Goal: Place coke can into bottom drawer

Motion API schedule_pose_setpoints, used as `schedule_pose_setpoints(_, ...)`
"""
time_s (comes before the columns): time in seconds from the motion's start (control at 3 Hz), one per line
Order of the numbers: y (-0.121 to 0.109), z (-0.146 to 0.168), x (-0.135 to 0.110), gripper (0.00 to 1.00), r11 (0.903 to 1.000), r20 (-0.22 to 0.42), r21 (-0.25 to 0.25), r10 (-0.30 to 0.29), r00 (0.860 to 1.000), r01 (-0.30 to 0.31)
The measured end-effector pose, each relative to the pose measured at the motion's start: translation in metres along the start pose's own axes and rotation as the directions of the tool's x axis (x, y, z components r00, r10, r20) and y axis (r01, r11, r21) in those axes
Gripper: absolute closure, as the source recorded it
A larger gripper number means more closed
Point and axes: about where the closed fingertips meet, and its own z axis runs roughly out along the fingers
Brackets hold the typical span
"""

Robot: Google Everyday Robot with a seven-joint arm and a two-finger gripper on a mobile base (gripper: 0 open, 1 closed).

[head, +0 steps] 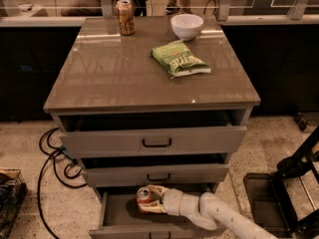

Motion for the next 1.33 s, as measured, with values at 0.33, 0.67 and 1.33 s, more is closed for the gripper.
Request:
schedule_pose_setpoints(0.33, -0.008, 0.002, 0.026, 1.0, 0.9997, -0.051, 0.025, 0.005, 0.999, -0.004)
schedule_pose_setpoints(0.67, -0.023, 0.018, 0.06, 1.0, 0.9985, -0.064, 0.041, 0.038, 0.997, -0.035)
schedule_pose_setpoints(1.33, -0.042, 0.032, 0.099, 1.0, 0.9967, -0.115, 0.055, 0.066, 0.991, -0.06)
